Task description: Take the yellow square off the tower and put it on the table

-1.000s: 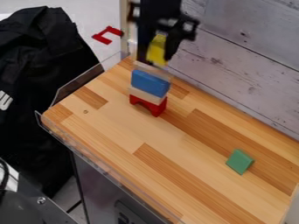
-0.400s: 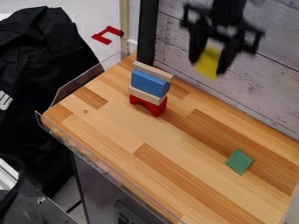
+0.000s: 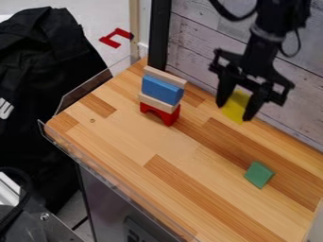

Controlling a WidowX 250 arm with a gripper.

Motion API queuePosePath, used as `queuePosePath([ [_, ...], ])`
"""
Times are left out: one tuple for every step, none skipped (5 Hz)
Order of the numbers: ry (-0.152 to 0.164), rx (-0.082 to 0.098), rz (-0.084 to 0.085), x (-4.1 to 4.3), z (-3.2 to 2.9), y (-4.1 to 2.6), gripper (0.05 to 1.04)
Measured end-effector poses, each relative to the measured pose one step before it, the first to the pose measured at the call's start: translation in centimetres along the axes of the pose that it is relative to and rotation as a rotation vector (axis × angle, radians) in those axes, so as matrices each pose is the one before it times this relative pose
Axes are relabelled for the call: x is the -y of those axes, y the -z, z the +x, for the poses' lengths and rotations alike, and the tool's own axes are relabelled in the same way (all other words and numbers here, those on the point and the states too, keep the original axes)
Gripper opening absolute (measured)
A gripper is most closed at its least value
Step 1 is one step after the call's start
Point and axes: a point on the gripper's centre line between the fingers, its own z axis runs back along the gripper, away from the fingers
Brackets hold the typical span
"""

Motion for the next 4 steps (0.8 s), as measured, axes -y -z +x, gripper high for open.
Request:
queuePosePath([
  [0.0103,-0.0206,-0.0166,0.556,0.536,2.34,0.55],
  [0.0103,-0.0286,-0.0124,0.358,0.148,1.848,0.55],
  [-0.0194,-0.0212,-0.0318,-0.051,0.077,1.843,0.55],
  [-0.0093,-0.0156,-0.0255,-0.163,-0.029,1.03,0.55],
])
